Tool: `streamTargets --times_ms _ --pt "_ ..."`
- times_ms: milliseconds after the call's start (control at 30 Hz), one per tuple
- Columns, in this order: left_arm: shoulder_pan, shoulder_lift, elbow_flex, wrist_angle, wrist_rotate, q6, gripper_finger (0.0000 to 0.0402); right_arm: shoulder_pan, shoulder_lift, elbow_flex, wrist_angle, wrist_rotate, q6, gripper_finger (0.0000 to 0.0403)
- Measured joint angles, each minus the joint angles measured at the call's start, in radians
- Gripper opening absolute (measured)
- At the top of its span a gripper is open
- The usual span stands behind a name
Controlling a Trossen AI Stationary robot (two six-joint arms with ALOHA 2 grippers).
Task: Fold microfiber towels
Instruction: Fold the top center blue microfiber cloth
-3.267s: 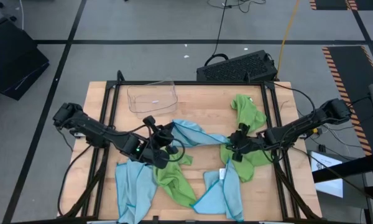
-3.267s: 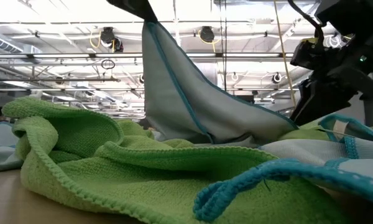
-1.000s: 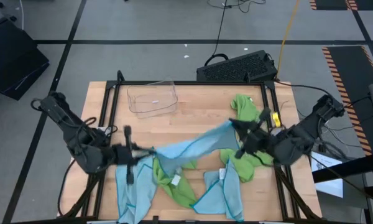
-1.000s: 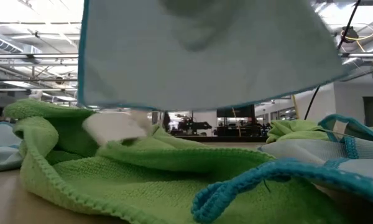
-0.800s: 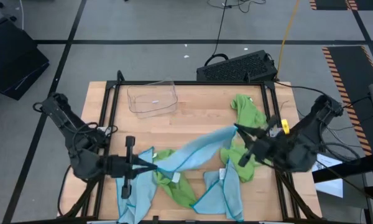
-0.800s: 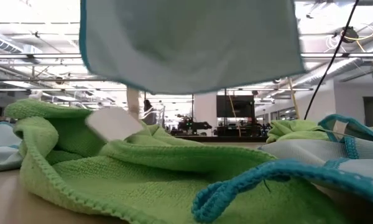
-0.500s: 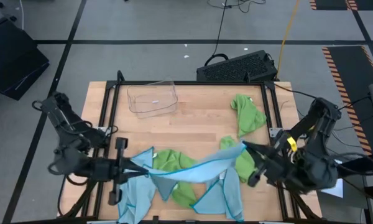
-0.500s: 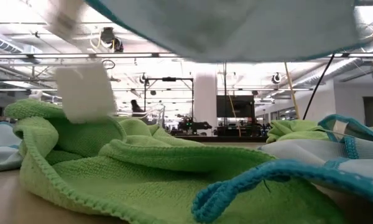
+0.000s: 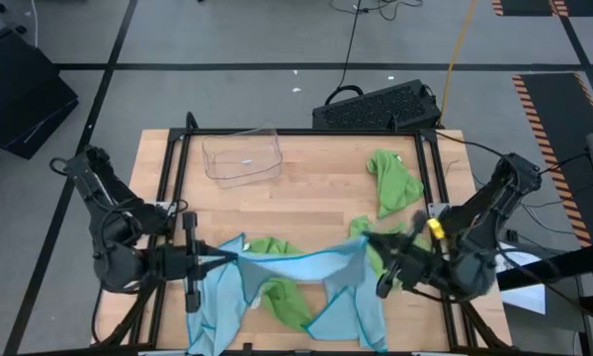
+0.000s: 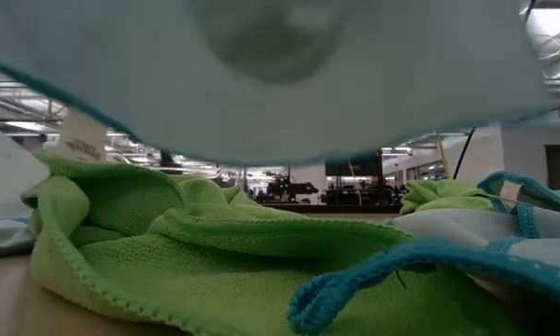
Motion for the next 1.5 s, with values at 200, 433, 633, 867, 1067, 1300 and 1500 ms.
streamTargets --times_ms 200,433,633,867,1067,1300,1500 --pt "-0.014 0.013 -0.014 -0.011 0.227 -0.120 0.0009 -0.116 -0.005 -0.130 -0.002 -0.463 0.257 0.0004" --pt "-0.053 0.079 0.000 0.136 0.340 -0.080 0.0006 -0.123 -0.003 -0.099 -0.057 -0.542 0.352 0.0004" --pt "-0.055 0.091 0.111 0.056 0.256 -0.020 0.0008 -0.033 -0.009 0.146 -0.298 -0.324 0.223 0.0004" --pt "0.026 0.072 0.196 -0.413 -0.103 -0.155 0.0010 -0.111 -0.080 0.158 -0.636 -0.263 0.412 0.0004" --pt "0.212 0.049 0.138 -0.958 -0.114 -0.648 0.0006 -0.285 -0.213 -0.055 -0.709 -0.355 0.557 0.0004" --pt "0.416 0.043 -0.033 -1.106 -0.099 -0.841 0.0014 -0.512 -0.395 -0.352 -0.585 -0.410 0.489 0.0004" --pt "0.533 0.042 -0.126 -0.940 -0.042 -0.699 0.0009 -0.669 -0.480 -0.540 -0.348 -0.608 0.422 0.0004"
